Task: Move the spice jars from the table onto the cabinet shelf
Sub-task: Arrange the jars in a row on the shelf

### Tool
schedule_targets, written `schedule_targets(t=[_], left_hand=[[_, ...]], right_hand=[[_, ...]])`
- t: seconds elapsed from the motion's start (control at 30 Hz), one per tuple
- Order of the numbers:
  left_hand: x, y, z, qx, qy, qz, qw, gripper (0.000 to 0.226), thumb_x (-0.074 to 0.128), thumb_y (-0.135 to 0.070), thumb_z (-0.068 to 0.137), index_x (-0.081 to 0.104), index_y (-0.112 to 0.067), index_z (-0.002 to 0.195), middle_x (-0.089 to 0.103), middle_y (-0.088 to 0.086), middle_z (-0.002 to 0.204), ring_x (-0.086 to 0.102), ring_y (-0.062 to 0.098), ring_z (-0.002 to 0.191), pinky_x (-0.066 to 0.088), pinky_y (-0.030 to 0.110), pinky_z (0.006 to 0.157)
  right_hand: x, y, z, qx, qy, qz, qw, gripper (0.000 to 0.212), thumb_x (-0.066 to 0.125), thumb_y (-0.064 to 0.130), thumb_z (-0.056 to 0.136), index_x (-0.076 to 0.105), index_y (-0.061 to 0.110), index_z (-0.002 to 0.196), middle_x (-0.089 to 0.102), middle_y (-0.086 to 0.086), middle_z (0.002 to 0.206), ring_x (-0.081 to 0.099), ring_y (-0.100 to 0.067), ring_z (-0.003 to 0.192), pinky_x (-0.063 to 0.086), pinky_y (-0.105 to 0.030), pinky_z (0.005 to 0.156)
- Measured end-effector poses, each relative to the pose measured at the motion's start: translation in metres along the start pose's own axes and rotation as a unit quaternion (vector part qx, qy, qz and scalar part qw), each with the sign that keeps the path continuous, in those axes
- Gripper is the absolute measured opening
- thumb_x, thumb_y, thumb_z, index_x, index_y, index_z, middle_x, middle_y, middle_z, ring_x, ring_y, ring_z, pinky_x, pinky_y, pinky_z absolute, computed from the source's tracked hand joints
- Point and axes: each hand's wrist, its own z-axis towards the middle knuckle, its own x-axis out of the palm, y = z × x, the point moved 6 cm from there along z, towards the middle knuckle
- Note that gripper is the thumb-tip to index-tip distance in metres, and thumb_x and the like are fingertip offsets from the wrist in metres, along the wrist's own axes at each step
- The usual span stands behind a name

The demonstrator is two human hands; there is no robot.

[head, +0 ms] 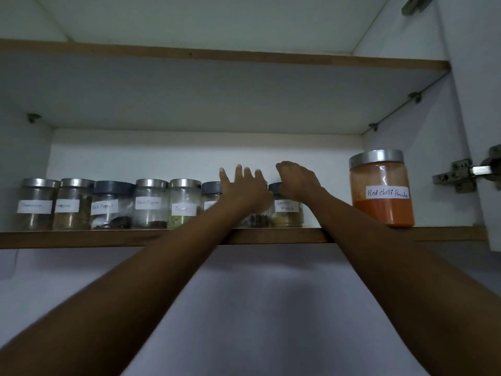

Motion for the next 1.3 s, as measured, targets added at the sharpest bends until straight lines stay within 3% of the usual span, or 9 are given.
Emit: schedule_targets(t=[0.07,0.13,0.23,0.37,0.53,0.67,0.8,0.97,1.3], left_hand=[[0.003,-0.015,-0.034,0.017,0.023,-0.058,0.998,0.051,0.026,-0.039,0.1,0.031,-0.013,0.143,0.024,0.011,0.154,0.009,0.03,0.144,-0.001,0.056,0.112],[0.005,-0.028,-0.066,0.068,-0.008,-0.05,0.996,0.04,0.025,-0.035,0.101,0.051,-0.016,0.125,0.051,0.013,0.134,0.038,0.034,0.13,0.028,0.052,0.105],[-0.007,-0.038,-0.091,0.158,-0.173,-0.008,0.972,0.047,0.026,-0.047,0.099,0.065,-0.021,0.105,0.068,0.009,0.095,0.063,0.027,0.092,0.042,0.033,0.067],[0.004,-0.034,-0.083,0.172,-0.094,0.009,0.981,0.083,0.006,-0.083,0.075,0.065,-0.035,0.108,0.07,0.0,0.094,0.064,0.018,0.084,0.045,0.03,0.067],[0.002,-0.034,-0.084,0.164,-0.043,-0.046,0.984,0.07,0.021,-0.081,0.077,0.062,-0.04,0.116,0.069,0.0,0.107,0.063,0.019,0.094,0.049,0.034,0.08],[0.001,-0.034,-0.087,0.145,-0.013,-0.071,0.987,0.069,0.025,-0.081,0.076,0.059,-0.041,0.121,0.068,0.0,0.113,0.061,0.02,0.102,0.048,0.036,0.086],[0.001,-0.034,-0.087,0.145,-0.022,-0.067,0.987,0.07,0.024,-0.081,0.077,0.06,-0.04,0.121,0.068,0.0,0.113,0.061,0.02,0.102,0.047,0.034,0.086],[0.0,-0.035,-0.087,0.15,-0.04,-0.058,0.986,0.072,0.023,-0.081,0.077,0.061,-0.038,0.12,0.068,0.001,0.11,0.062,0.02,0.1,0.048,0.033,0.081],[-0.001,-0.037,-0.087,0.166,-0.075,-0.044,0.982,0.072,0.024,-0.08,0.079,0.06,-0.035,0.122,0.068,0.0,0.11,0.062,0.018,0.101,0.043,0.03,0.074]], right_hand=[[-0.01,0.006,-0.003,-0.003,-0.034,-0.01,0.999,0.024,0.062,0.016,0.082,0.054,0.001,0.1,0.056,-0.011,0.106,0.055,-0.028,0.097,0.04,-0.032,0.069],[-0.019,0.014,-0.01,-0.011,-0.063,-0.007,0.998,0.023,0.056,0.006,0.08,0.056,-0.001,0.102,0.056,-0.012,0.106,0.054,-0.028,0.098,0.043,-0.033,0.07],[-0.038,0.026,-0.025,-0.034,-0.108,0.007,0.994,0.032,0.048,0.001,0.082,0.057,0.0,0.112,0.057,-0.013,0.113,0.053,-0.028,0.103,0.048,-0.038,0.077],[-0.068,0.026,-0.055,-0.072,-0.158,-0.007,0.985,0.034,0.047,0.003,0.079,0.061,0.002,0.109,0.062,-0.013,0.11,0.054,-0.029,0.101,0.045,-0.04,0.085],[-0.111,-0.005,-0.093,-0.067,-0.187,-0.038,0.979,0.041,0.052,0.011,0.081,0.057,0.008,0.121,0.06,-0.01,0.122,0.052,-0.026,0.112,0.028,-0.039,0.101],[-0.129,-0.049,-0.11,0.005,-0.111,-0.064,0.992,0.06,0.05,0.038,0.078,0.045,0.016,0.133,0.045,-0.008,0.138,0.038,-0.026,0.127,0.021,-0.045,0.106],[-0.128,-0.083,-0.124,0.04,0.024,-0.076,0.996,0.088,0.069,0.049,0.074,0.025,0.019,0.143,0.024,-0.008,0.149,0.024,-0.029,0.135,0.016,-0.052,0.109],[-0.123,-0.089,-0.131,0.003,0.098,-0.126,0.987,0.119,0.083,0.046,0.055,0.013,0.014,0.145,0.029,-0.009,0.145,0.032,-0.028,0.129,0.03,-0.046,0.107],[-0.098,-0.084,-0.11,0.017,0.108,-0.105,0.988,0.104,0.085,0.028,0.058,0.022,0.015,0.138,0.035,-0.008,0.138,0.036,-0.025,0.123,0.045,-0.046,0.093]])
